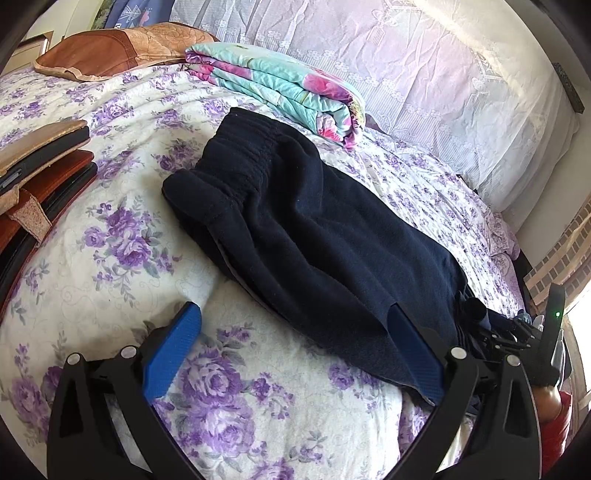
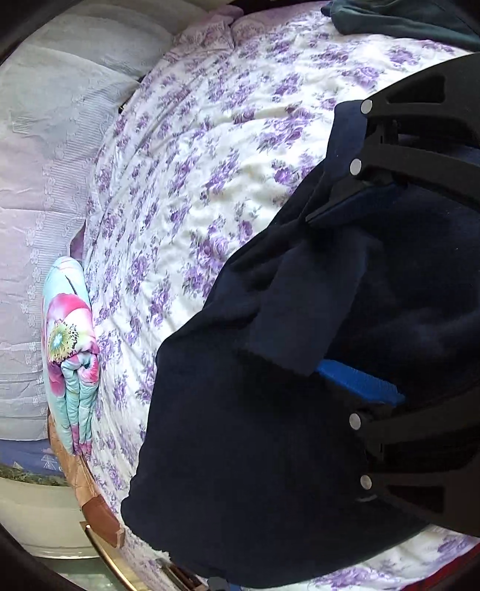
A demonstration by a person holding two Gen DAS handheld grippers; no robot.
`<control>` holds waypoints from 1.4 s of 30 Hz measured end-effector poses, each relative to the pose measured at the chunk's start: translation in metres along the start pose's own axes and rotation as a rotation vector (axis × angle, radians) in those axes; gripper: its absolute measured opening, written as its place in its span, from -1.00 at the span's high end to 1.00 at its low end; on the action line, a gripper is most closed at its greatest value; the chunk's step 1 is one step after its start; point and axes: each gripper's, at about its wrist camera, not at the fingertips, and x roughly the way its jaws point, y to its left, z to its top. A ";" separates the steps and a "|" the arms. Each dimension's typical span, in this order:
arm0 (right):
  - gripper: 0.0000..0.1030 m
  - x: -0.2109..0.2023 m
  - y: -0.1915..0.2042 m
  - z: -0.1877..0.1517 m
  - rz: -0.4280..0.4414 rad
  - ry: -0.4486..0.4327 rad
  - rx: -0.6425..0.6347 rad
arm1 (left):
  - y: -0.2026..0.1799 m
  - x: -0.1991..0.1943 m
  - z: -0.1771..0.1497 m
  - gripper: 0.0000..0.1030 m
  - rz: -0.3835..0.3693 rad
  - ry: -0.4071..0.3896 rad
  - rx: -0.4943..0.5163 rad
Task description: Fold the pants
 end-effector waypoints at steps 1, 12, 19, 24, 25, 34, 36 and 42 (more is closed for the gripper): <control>-0.47 -0.003 -0.003 -0.002 0.022 -0.011 0.006 | 0.000 0.000 0.000 -0.91 -0.001 0.000 0.000; -0.45 0.005 -0.028 0.001 -0.060 -0.028 0.064 | 0.000 0.001 0.000 -0.91 0.009 0.002 0.003; -0.52 0.034 -0.044 0.026 0.052 0.012 0.189 | -0.001 0.002 0.000 -0.91 0.021 0.010 0.009; -0.54 -0.034 -0.051 -0.001 0.146 -0.182 0.259 | -0.001 0.003 0.000 -0.91 0.022 0.011 0.010; -0.55 -0.043 -0.047 -0.006 0.141 -0.190 0.234 | -0.001 0.003 0.000 -0.91 0.023 0.011 0.011; -0.76 -0.023 -0.009 -0.037 0.016 -0.065 0.000 | -0.003 0.005 0.000 -0.91 0.048 0.023 0.027; -0.76 -0.044 -0.008 -0.041 0.003 -0.148 0.015 | -0.004 0.006 0.000 -0.91 0.057 0.029 0.034; -0.86 -0.049 0.001 -0.077 0.079 -0.145 -0.028 | -0.005 0.008 0.000 -0.91 0.071 0.041 0.038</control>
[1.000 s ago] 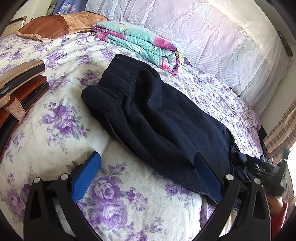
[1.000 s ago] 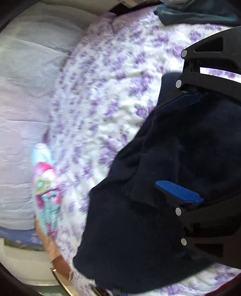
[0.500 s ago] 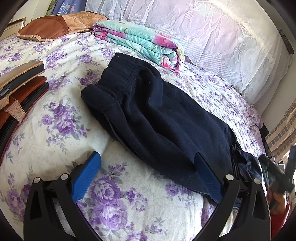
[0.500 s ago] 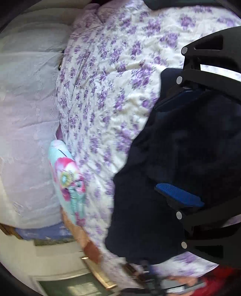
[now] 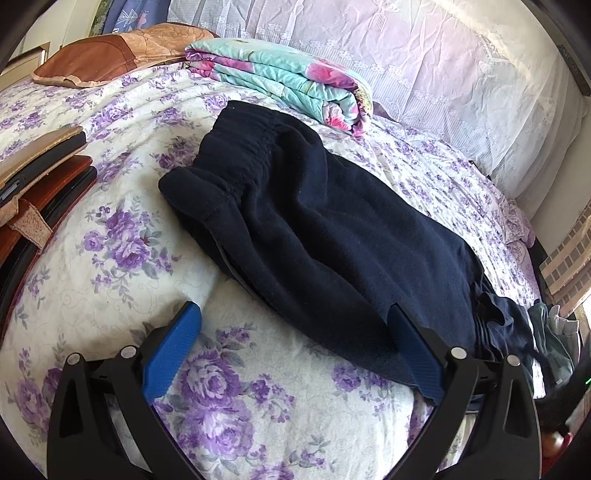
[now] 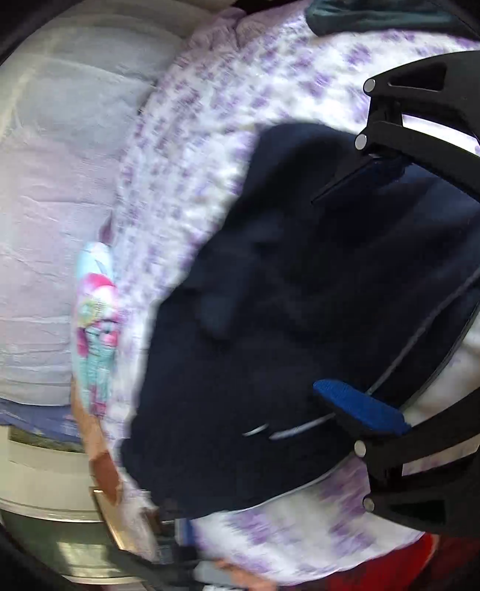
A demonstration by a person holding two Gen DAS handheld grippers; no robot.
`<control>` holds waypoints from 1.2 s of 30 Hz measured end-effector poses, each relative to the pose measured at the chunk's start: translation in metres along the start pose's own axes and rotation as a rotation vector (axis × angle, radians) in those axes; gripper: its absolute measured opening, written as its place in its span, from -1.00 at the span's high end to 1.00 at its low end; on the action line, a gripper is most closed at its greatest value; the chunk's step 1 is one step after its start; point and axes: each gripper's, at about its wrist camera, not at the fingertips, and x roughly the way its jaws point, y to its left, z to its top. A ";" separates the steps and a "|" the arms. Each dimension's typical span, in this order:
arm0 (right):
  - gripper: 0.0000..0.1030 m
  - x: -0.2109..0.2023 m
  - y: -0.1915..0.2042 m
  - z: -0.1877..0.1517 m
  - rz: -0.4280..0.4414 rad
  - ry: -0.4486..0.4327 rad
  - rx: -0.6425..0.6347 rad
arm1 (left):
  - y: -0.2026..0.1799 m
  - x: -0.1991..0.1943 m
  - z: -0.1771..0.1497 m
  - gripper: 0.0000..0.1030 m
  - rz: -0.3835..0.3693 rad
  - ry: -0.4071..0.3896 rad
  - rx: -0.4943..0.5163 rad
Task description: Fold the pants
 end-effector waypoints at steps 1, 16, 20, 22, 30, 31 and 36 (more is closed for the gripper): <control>-0.85 0.000 -0.009 0.000 0.046 0.008 0.048 | 0.000 0.001 0.001 -0.91 0.003 0.006 0.002; -0.93 0.002 -0.064 -0.023 0.020 0.074 0.234 | -0.004 0.041 0.042 -0.92 0.087 0.076 -0.046; -0.93 0.001 -0.072 -0.030 0.089 0.067 0.302 | -0.010 0.044 0.041 -0.92 0.142 0.058 -0.047; -0.93 0.001 -0.072 -0.030 0.086 0.068 0.300 | -0.008 0.042 0.041 -0.92 0.137 0.054 -0.062; -0.93 0.001 -0.074 -0.030 0.091 0.069 0.302 | 0.014 0.029 0.042 -0.92 -0.022 0.007 -0.167; -0.93 0.000 -0.074 -0.030 0.091 0.069 0.302 | 0.017 0.028 0.042 -0.92 -0.042 0.001 -0.181; -0.93 0.000 -0.074 -0.030 0.092 0.069 0.302 | 0.023 0.024 0.043 -0.89 -0.094 -0.016 -0.215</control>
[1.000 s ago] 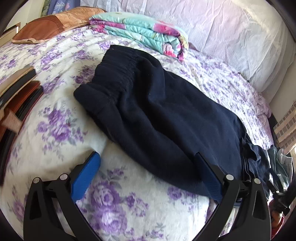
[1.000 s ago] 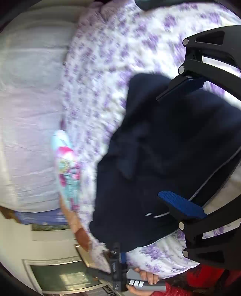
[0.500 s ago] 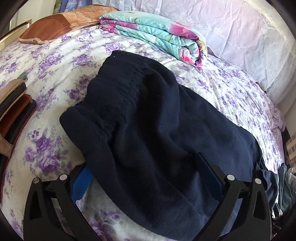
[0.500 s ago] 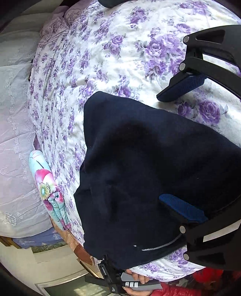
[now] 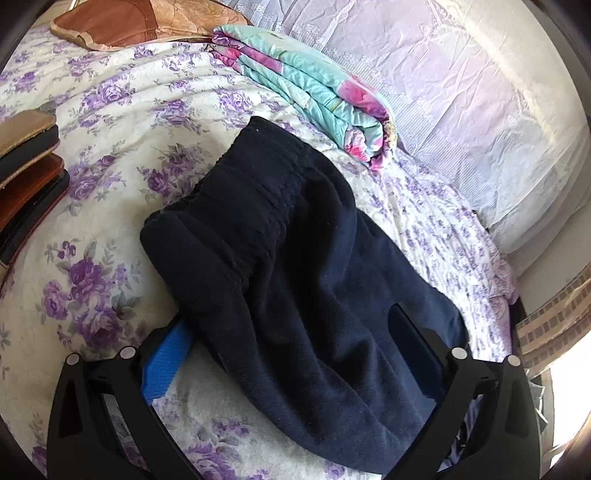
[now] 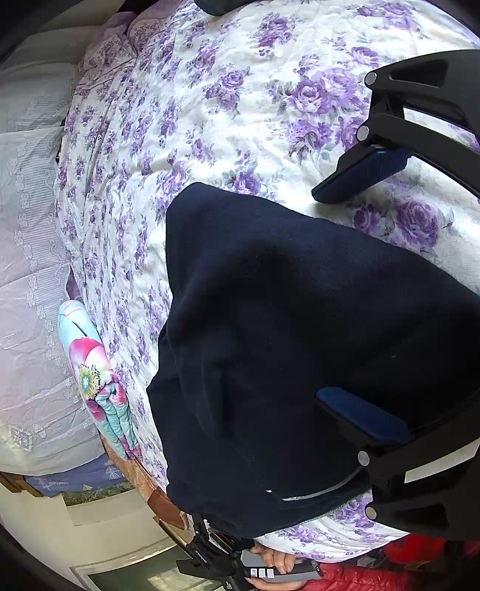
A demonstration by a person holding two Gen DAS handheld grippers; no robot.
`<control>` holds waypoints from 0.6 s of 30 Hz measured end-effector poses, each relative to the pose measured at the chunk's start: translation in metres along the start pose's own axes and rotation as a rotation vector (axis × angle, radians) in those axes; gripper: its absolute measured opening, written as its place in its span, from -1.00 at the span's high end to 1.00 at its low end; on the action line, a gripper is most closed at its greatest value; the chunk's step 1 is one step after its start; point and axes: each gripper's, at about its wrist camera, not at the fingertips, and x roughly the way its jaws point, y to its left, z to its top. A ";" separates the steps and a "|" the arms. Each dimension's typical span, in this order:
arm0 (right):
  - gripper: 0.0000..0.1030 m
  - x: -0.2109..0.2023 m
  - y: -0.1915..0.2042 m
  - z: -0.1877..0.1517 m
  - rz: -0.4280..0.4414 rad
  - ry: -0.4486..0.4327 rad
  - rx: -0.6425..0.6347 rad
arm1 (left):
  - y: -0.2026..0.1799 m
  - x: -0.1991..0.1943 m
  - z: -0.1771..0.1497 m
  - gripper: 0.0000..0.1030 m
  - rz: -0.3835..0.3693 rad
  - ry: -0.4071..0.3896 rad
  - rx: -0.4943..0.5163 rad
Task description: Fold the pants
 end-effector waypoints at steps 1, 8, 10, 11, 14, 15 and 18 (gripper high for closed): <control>-0.93 0.000 0.000 0.000 0.000 0.000 0.000 | 0.002 -0.001 0.000 -0.85 -0.009 -0.005 -0.010; -0.93 0.002 -0.001 0.004 0.009 0.001 0.004 | 0.032 -0.013 0.004 0.02 -0.058 0.000 -0.137; -0.93 0.003 -0.001 0.004 0.013 0.000 0.006 | 0.040 -0.014 0.005 0.25 -0.061 0.019 -0.160; -0.93 0.003 -0.001 0.004 0.013 0.000 0.006 | 0.043 -0.014 0.005 0.30 -0.068 0.027 -0.172; -0.93 0.002 -0.002 0.004 0.019 -0.001 0.011 | 0.047 -0.014 0.006 0.38 -0.085 0.047 -0.191; -0.93 0.002 -0.003 0.004 0.022 -0.002 0.013 | 0.045 -0.014 0.006 0.39 -0.078 0.049 -0.190; -0.93 0.001 -0.005 0.004 0.033 -0.005 0.021 | 0.039 -0.015 0.008 0.40 -0.053 0.051 -0.187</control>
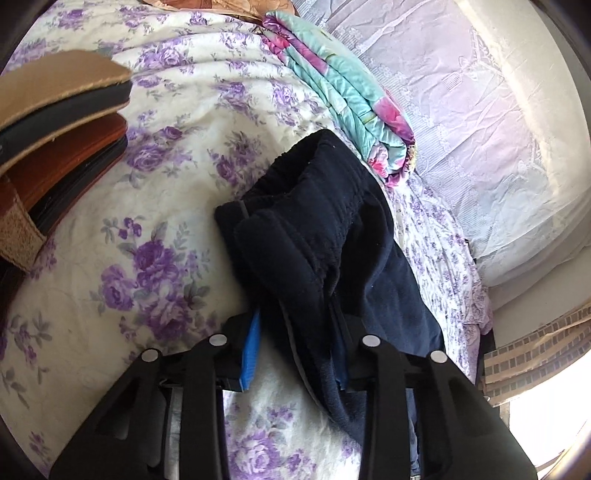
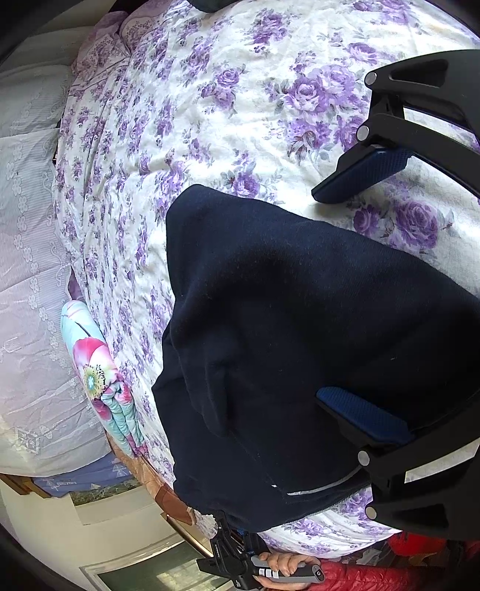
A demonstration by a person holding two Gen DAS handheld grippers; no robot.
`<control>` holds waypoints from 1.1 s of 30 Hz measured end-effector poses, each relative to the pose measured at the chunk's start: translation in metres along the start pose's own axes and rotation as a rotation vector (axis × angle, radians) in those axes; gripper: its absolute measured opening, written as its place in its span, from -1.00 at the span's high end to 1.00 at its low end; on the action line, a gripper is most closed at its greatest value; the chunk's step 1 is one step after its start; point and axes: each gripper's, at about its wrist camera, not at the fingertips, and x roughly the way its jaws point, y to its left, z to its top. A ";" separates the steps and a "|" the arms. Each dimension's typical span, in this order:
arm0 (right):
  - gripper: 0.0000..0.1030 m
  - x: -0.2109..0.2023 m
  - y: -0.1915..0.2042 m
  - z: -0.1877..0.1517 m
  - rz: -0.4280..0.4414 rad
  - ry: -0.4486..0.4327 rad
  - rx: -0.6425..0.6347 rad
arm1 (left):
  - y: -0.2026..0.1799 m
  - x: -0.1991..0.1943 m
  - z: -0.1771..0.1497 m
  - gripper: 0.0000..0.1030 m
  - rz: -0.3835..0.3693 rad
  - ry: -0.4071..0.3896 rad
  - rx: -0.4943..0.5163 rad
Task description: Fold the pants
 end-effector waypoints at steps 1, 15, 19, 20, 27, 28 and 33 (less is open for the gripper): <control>-0.93 0.000 -0.001 0.000 0.003 -0.001 0.003 | -0.001 0.000 0.002 0.40 -0.001 0.001 -0.007; -0.93 -0.024 -0.007 -0.004 -0.044 -0.127 0.050 | -0.003 -0.009 -0.003 0.54 -0.014 -0.061 -0.012; -0.93 -0.023 -0.016 -0.006 -0.140 -0.117 0.105 | -0.040 -0.035 -0.012 0.56 0.026 -0.140 0.133; -0.93 -0.011 -0.017 -0.005 -0.145 -0.049 0.103 | -0.052 -0.043 -0.015 0.56 0.035 -0.161 0.177; -0.93 -0.018 -0.017 -0.007 -0.138 -0.091 0.106 | -0.135 -0.075 -0.053 0.60 0.036 -0.263 0.432; -0.93 -0.020 -0.018 -0.008 -0.137 -0.099 0.116 | -0.144 -0.076 -0.058 0.60 0.028 -0.268 0.457; -0.93 -0.005 -0.006 -0.003 -0.149 -0.025 0.047 | -0.204 -0.078 -0.096 0.61 0.005 -0.278 0.620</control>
